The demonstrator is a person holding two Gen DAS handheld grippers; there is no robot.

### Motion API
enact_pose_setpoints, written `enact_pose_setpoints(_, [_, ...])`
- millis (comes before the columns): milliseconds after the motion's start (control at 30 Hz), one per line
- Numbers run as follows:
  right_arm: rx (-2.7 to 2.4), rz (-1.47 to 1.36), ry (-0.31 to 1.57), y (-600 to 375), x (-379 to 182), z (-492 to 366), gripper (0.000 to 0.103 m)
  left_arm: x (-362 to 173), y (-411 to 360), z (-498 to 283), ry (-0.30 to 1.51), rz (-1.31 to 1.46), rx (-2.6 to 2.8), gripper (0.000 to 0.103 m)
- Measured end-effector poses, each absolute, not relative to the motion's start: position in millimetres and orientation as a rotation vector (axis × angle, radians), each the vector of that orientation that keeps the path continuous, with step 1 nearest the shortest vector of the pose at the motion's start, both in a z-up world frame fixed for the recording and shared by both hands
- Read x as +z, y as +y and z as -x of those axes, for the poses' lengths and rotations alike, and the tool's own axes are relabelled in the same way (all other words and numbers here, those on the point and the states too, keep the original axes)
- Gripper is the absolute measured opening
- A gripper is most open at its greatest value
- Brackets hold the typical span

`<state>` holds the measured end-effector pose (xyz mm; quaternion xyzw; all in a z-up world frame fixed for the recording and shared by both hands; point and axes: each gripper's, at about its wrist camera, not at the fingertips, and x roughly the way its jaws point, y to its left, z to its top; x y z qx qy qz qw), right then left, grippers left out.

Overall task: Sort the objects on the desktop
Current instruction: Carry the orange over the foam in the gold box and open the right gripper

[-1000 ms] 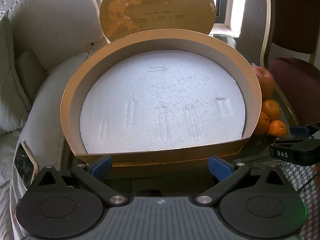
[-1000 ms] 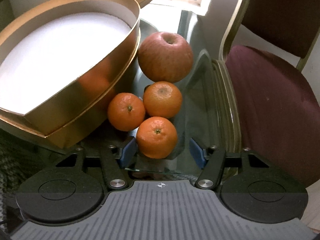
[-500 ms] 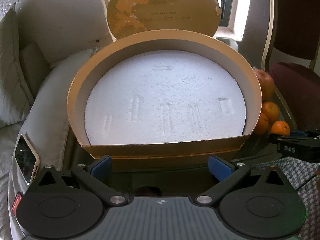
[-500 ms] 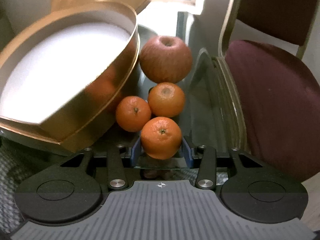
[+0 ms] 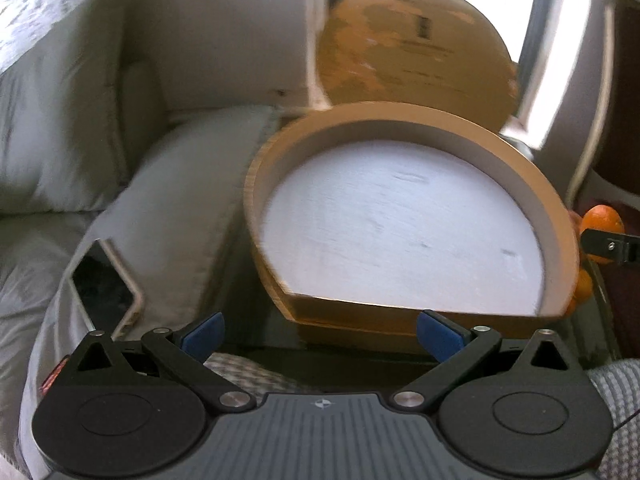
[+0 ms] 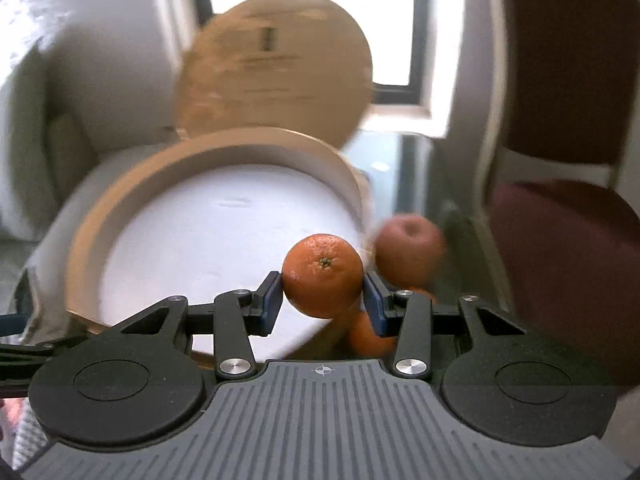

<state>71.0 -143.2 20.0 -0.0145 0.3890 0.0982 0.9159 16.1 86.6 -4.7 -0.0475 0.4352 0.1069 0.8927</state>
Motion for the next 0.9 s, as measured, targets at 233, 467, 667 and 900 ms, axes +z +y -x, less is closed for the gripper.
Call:
enact_pose_setpoints(233, [0.350,0.089,0.883,-70.9,-3.8,-100.5,0.045,-15.0,123.0,-14.3,0.920,0.167,0.291,0.102])
enact_pose_setpoints(467, [0.468,0.139,0.982,-12.4,-44.0,-126.2,0.045,-26.3,150.3,-17.6,0.938,0.212,0.345,0.102])
enact_pose_setpoints(667, [0.473,0.190,1.030,9.8,-65.5,-143.6,0.046,-36.5,161.2,-21.3,0.962,0.235,0.363,0.102])
enact_pose_setpoints(900, [0.481,0.231,1.060,20.3,-78.6,-140.1,0.046,-42.2,163.9,-25.3,0.979,0.245,0.363,0.102])
